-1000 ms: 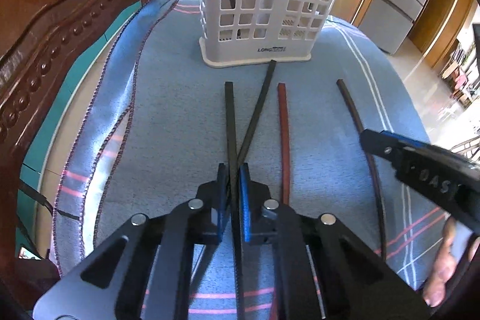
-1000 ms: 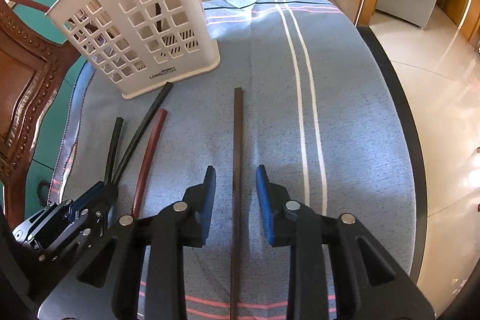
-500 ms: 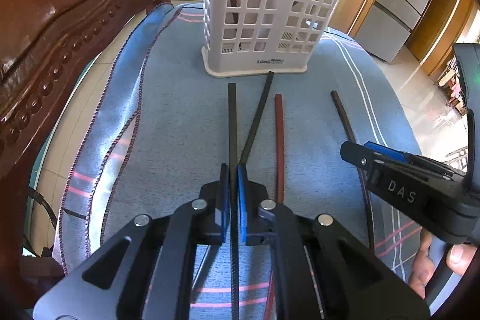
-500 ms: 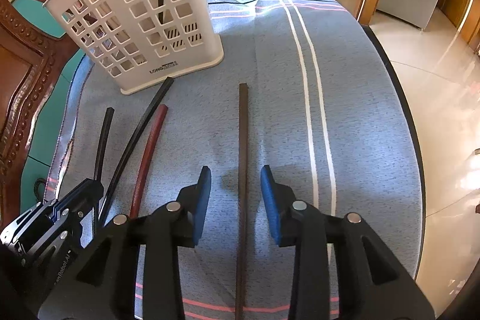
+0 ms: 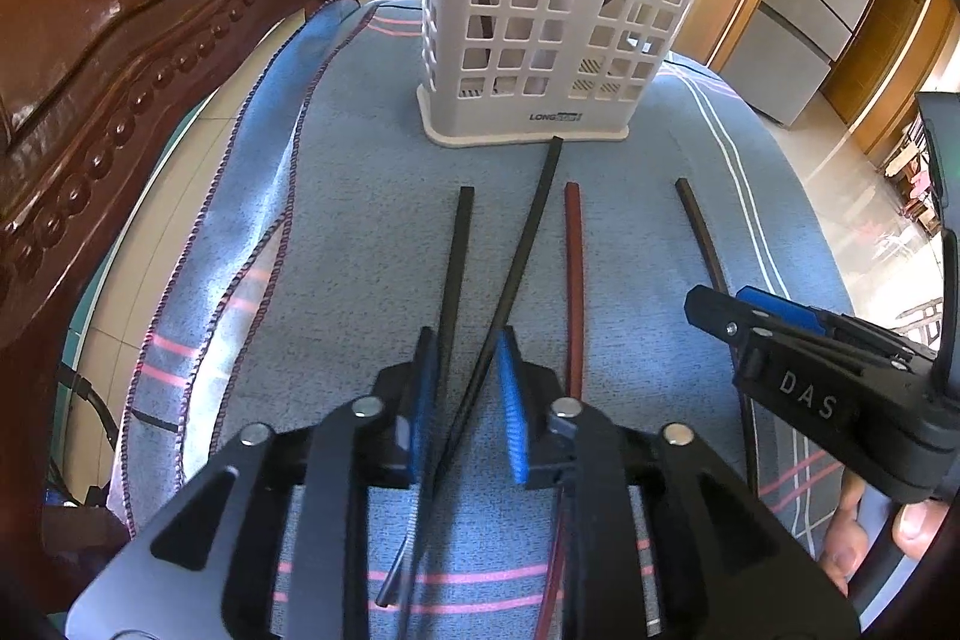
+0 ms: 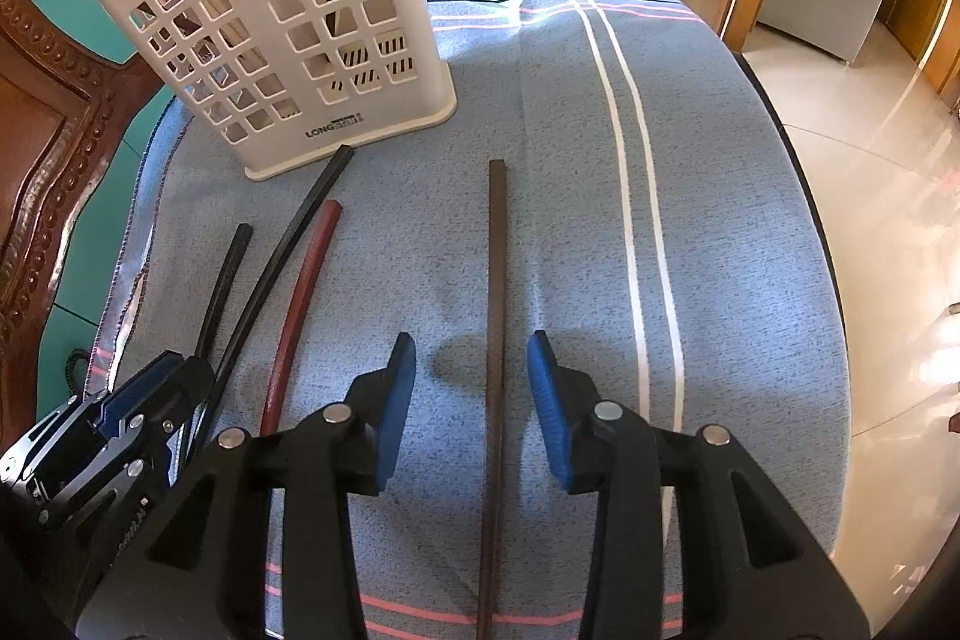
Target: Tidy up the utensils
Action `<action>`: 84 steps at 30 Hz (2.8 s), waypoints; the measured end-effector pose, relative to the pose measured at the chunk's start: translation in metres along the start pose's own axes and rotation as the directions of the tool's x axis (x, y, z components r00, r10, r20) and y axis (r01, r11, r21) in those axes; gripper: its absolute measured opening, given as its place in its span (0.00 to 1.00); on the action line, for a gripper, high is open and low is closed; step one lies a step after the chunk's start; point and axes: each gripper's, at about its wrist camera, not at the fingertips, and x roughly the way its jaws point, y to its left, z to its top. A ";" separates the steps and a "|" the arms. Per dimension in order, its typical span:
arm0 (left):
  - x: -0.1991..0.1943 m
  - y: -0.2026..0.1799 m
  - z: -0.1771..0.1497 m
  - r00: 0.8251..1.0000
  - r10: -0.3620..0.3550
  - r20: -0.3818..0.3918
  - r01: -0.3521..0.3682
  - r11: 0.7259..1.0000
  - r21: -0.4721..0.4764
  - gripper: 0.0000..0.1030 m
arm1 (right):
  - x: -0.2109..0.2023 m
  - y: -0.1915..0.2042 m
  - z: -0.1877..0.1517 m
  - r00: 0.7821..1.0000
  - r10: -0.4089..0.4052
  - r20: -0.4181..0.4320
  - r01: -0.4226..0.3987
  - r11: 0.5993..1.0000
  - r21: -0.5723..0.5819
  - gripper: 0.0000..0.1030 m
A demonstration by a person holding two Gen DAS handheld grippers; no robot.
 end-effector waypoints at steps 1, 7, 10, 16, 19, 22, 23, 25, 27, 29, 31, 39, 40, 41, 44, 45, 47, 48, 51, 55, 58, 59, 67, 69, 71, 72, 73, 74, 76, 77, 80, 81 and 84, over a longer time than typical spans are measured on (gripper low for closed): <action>0.000 0.000 0.000 1.000 0.001 -0.001 -0.001 1.000 -0.001 0.25 | 0.001 0.000 0.000 1.000 -0.003 0.000 0.003 1.000 0.000 0.38; 0.001 0.001 0.000 1.000 0.005 -0.004 -0.005 1.000 -0.004 0.32 | 0.003 0.004 0.001 1.000 -0.023 0.010 0.023 1.000 -0.019 0.38; 0.001 0.001 0.000 1.000 0.006 -0.004 -0.006 1.000 -0.006 0.32 | 0.003 0.006 -0.001 1.000 -0.017 0.016 0.017 0.999 -0.032 0.38; 0.000 0.001 0.000 1.000 0.007 -0.007 -0.007 1.000 -0.007 0.34 | 0.004 0.013 -0.003 0.999 -0.023 0.026 0.024 0.997 -0.067 0.38; 0.001 0.000 0.000 1.000 0.007 -0.008 -0.007 1.000 -0.003 0.35 | 0.004 0.015 -0.005 0.999 -0.032 0.027 0.034 0.996 -0.081 0.36; 0.002 0.000 -0.001 1.000 0.009 -0.010 -0.009 1.000 -0.002 0.37 | 0.003 0.017 -0.006 0.998 -0.055 0.030 0.058 0.994 -0.092 0.26; 0.003 0.000 -0.001 1.000 0.009 -0.011 -0.009 1.000 -0.001 0.37 | 0.003 0.017 -0.007 0.998 -0.062 0.030 0.065 0.993 -0.094 0.23; 0.003 -0.001 -0.001 1.000 0.010 -0.012 -0.010 1.000 0.001 0.37 | 0.002 0.015 -0.007 0.997 -0.066 0.027 0.068 0.993 -0.092 0.19; 0.004 -0.001 -0.001 1.000 0.011 -0.012 -0.011 1.000 0.002 0.37 | 0.003 0.013 -0.007 0.997 -0.067 0.023 0.069 0.994 -0.089 0.15; 0.004 -0.001 -0.001 1.000 0.011 -0.011 -0.011 1.000 0.002 0.37 | 0.002 0.011 -0.007 0.998 -0.067 0.019 0.069 0.994 -0.084 0.09; 0.004 -0.002 -0.001 1.000 0.012 -0.011 -0.012 1.000 0.000 0.37 | 0.002 0.008 -0.005 0.998 -0.063 0.014 0.064 0.994 -0.083 0.07; 0.005 0.004 0.002 1.000 0.010 -0.006 -0.010 1.000 -0.021 0.40 | -0.009 0.008 -0.003 1.000 0.017 0.012 -0.015 0.994 -0.109 0.06; 0.004 0.005 0.003 1.000 0.008 -0.004 -0.008 1.000 -0.025 0.40 | -0.010 0.006 -0.003 1.000 0.018 0.019 -0.016 0.994 -0.104 0.06; 0.004 0.008 0.005 1.000 0.006 -0.003 -0.006 0.999 -0.034 0.40 | -0.010 0.003 -0.002 1.000 0.014 0.018 -0.012 0.996 -0.093 0.06; 0.005 0.016 0.007 1.000 -0.008 -0.006 0.008 0.998 -0.064 0.40 | -0.008 -0.004 0.000 1.000 0.004 0.010 -0.003 0.998 -0.060 0.06; 0.005 0.018 0.007 1.000 -0.012 -0.008 0.012 0.998 -0.068 0.40 | -0.008 -0.005 0.000 1.000 0.002 0.009 -0.002 0.999 -0.053 0.06; 0.005 0.018 0.006 1.000 -0.015 -0.009 0.014 0.998 -0.066 0.42 | -0.008 -0.007 0.001 1.000 0.002 0.011 -0.001 0.999 -0.043 0.06; 0.005 0.017 0.006 1.000 -0.016 -0.011 0.015 0.998 -0.059 0.43 | -0.008 -0.005 0.002 1.000 0.002 0.012 -0.001 0.999 -0.041 0.07; 0.008 0.011 0.004 1.000 -0.020 -0.023 0.019 0.999 -0.034 0.45 | -0.010 -0.005 0.001 1.000 0.006 0.019 -0.005 0.999 -0.039 0.08; 0.010 0.013 0.005 1.000 -0.021 -0.021 0.020 0.999 -0.050 0.45 | -0.009 -0.005 0.001 1.000 0.004 0.019 -0.003 0.999 -0.038 0.11; 0.009 0.026 0.013 1.000 -0.023 -0.010 0.022 0.995 -0.097 0.45 | -0.011 -0.008 0.000 1.000 0.001 0.022 -0.001 1.000 -0.027 0.18; 0.010 0.027 0.016 1.000 -0.017 -0.015 0.015 0.996 -0.093 0.45 | -0.012 -0.009 0.001 1.000 0.002 0.023 -0.001 1.000 -0.025 0.18; 0.030 0.016 0.034 0.998 0.045 -0.044 -0.045 0.999 -0.009 0.45 | -0.010 -0.011 0.004 1.000 0.005 0.018 -0.005 1.000 -0.031 0.18; 0.033 0.007 0.033 0.995 0.090 -0.033 -0.089 0.995 0.035 0.46 | -0.009 -0.009 0.001 1.000 0.003 0.016 -0.002 0.999 -0.034 0.18; 0.033 0.002 0.033 0.993 0.118 -0.015 -0.116 0.991 0.059 0.46 | -0.007 -0.008 0.001 1.000 -0.002 0.012 0.002 0.999 -0.038 0.18; 0.033 0.001 0.033 0.992 0.123 -0.010 -0.122 0.991 0.061 0.46 | -0.006 -0.008 0.000 1.000 -0.004 0.012 0.005 0.999 -0.038 0.18; 0.033 0.000 0.033 0.992 0.123 -0.008 -0.122 0.991 0.057 0.47 | -0.004 -0.008 0.000 1.000 -0.011 0.010 0.011 0.999 -0.039 0.18; 0.033 0.001 0.033 0.992 0.123 -0.007 -0.122 0.991 0.051 0.48 | -0.002 -0.008 0.000 1.000 -0.016 0.009 0.016 0.999 -0.037 0.18; 0.033 0.001 0.032 0.993 0.119 -0.003 -0.119 0.992 0.042 0.49 | 0.001 -0.009 0.001 1.000 -0.027 0.008 0.028 0.999 -0.033 0.19; 0.032 0.002 0.032 0.992 0.123 0.000 -0.123 0.992 0.043 0.50 | 0.002 -0.009 0.001 1.000 -0.030 0.008 0.031 0.999 -0.033 0.19; 0.033 0.006 0.029 0.989 0.145 0.013 -0.146 0.988 0.053 0.55 | 0.007 -0.002 0.003 0.999 -0.049 0.013 0.049 0.998 -0.041 0.21; 0.033 0.006 0.028 0.990 0.143 0.014 -0.144 0.988 0.051 0.55 | 0.008 0.000 0.003 0.998 -0.054 0.016 0.054 0.998 -0.044 0.23; 0.034 0.010 0.028 0.992 0.129 0.012 -0.129 0.991 0.043 0.56 | 0.011 0.007 0.005 0.998 -0.062 0.023 0.063 0.997 -0.052 0.28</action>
